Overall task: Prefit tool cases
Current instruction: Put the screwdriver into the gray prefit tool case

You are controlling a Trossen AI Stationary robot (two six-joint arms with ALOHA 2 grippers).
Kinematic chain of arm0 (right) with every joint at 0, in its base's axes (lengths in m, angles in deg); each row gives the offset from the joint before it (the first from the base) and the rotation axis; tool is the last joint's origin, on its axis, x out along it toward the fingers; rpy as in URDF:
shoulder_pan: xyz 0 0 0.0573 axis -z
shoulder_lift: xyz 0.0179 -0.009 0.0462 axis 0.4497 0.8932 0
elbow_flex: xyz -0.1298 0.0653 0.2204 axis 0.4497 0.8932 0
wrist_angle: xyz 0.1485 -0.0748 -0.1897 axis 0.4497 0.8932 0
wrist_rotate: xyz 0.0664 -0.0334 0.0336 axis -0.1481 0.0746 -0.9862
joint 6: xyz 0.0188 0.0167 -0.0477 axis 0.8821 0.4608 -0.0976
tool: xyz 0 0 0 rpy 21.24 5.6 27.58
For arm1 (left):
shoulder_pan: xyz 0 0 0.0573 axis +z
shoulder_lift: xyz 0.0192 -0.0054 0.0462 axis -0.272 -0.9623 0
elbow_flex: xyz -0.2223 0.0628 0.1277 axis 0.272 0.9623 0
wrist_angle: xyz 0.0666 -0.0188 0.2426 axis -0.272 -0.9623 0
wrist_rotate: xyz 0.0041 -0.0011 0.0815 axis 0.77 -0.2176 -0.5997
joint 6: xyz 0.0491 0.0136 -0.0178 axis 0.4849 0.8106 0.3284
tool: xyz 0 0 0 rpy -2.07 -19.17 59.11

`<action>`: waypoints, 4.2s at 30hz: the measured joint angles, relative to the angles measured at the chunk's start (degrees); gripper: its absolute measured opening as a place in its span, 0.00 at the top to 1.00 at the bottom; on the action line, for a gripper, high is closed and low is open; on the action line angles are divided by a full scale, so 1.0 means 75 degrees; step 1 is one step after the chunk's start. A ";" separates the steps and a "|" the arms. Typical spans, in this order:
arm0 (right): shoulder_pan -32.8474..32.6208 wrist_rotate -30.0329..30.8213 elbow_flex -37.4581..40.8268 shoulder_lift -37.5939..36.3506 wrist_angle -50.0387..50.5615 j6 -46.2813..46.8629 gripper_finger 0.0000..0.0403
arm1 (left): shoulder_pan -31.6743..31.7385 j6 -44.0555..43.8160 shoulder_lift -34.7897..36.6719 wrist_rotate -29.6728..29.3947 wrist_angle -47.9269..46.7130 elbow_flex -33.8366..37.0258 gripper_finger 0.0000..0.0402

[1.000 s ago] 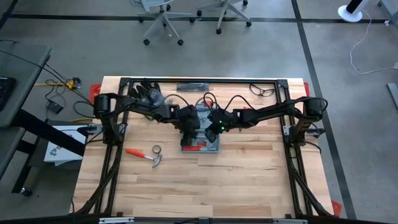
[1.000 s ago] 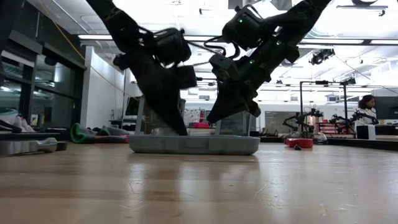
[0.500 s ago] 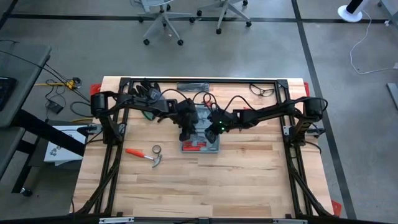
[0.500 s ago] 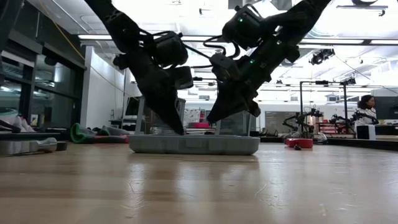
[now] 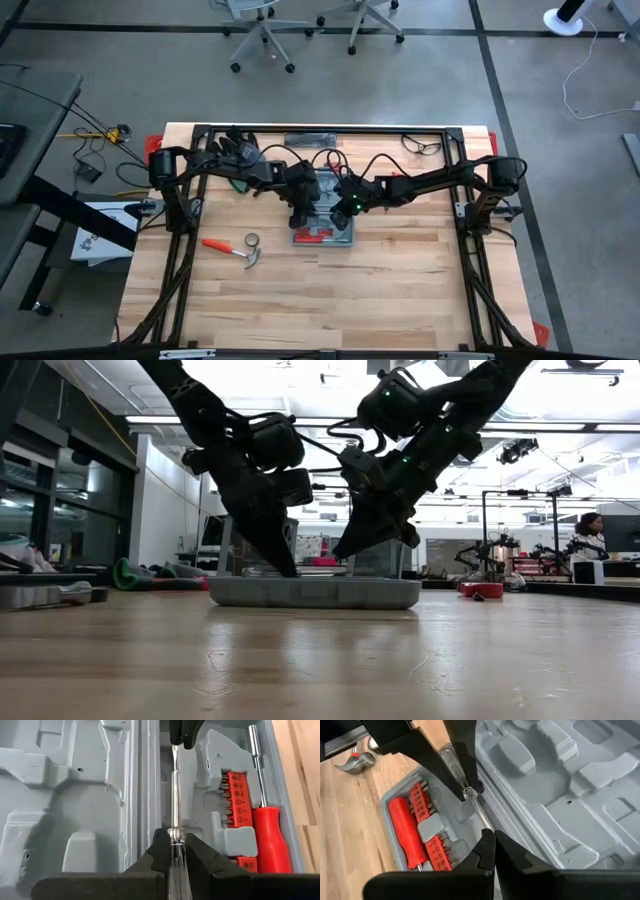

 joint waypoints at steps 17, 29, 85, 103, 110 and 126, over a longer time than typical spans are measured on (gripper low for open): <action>0.0000 0.0000 0.0000 0.0000 -0.0005 -0.0032 1.00 | -0.0026 -0.0659 0.0076 0.0185 -0.0065 0.0018 0.80; -0.0119 -0.0189 0.0000 0.0000 -0.0011 0.0370 1.00 | 0.0226 -0.0754 0.0624 0.0438 -0.0385 0.0041 0.87; -0.0251 -0.0432 -0.0021 0.1077 -0.1050 0.0728 1.00 | -0.0326 -0.1760 0.0621 -0.0183 0.2020 0.1635 1.00; -0.0294 -0.0010 0.0003 0.0924 -0.1044 0.0857 1.00 | -0.0395 -0.1804 0.0601 -0.0248 0.2004 0.1651 1.00; -0.0159 -0.0062 -0.0041 0.1410 -0.1117 0.1032 1.00 | -0.0390 -0.1816 0.0600 -0.0200 0.1979 0.1658 1.00; -0.0149 -0.0198 0.0026 0.0881 -0.1037 0.1021 1.00 | -0.0370 -0.1821 0.0720 -0.0039 0.1988 0.1666 1.00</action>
